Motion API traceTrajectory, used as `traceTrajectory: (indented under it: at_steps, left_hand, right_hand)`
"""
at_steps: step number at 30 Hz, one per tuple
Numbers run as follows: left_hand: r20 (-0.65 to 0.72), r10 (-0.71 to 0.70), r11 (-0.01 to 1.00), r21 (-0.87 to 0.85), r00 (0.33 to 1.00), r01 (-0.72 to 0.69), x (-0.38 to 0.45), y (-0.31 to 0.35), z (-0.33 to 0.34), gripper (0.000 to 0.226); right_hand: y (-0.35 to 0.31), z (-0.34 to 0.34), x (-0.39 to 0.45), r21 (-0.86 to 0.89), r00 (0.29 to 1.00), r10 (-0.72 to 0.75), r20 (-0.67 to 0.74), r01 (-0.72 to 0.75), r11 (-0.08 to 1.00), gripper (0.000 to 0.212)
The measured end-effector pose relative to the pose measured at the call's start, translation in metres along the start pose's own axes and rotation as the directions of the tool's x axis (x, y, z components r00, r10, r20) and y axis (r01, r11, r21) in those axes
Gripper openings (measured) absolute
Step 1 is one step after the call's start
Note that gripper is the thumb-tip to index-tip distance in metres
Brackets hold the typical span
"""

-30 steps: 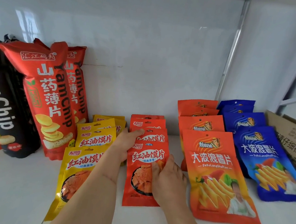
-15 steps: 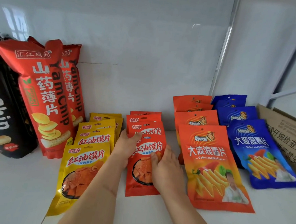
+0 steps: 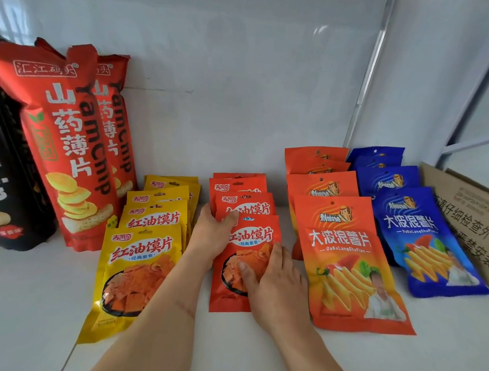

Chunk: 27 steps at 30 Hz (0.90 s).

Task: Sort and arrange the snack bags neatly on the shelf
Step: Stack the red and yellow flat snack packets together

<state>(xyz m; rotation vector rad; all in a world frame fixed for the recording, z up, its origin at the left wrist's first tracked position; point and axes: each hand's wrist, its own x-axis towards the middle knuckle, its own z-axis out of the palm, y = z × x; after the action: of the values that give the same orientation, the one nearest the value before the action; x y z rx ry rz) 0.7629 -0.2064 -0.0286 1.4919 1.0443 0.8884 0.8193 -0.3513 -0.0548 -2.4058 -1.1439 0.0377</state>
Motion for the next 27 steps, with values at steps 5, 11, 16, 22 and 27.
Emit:
traceTrajectory:
  at_steps: [5, 11, 16, 22, 27]
  left_hand:
    - [0.009, 0.02, 0.999, 0.047, 1.0, -0.02, 0.002, -0.004, 0.002, 0.066]
    - [0.005, 0.041, 0.991, 0.131, 0.999, -0.042, 0.006, -0.011, 0.009, 0.07]
    - [0.005, 0.075, 0.971, 0.229, 0.997, -0.074, 0.005, -0.013, 0.012, 0.075]
    - [-0.012, 0.067, 0.964, 0.26, 0.998, -0.062, 0.003, -0.01, 0.013, 0.074]
    - [-0.018, -0.019, 0.981, 0.194, 1.0, 0.022, -0.005, 0.008, 0.01, 0.068]
  right_hand:
    - [0.001, 0.003, 0.003, -0.033, 1.0, 0.001, 0.017, 0.0, 0.999, 0.087]
    - [0.0, 0.004, 0.009, -0.054, 0.998, 0.025, 0.053, -0.022, 0.998, 0.088]
    - [0.001, 0.007, 0.011, -0.085, 0.999, 0.017, 0.043, -0.013, 0.996, 0.086]
    - [0.002, 0.008, 0.008, -0.035, 1.0, 0.025, -0.001, -0.025, 0.999, 0.086]
    - [0.006, 0.006, 0.007, 0.083, 0.999, 0.014, -0.029, -0.011, 0.997, 0.083]
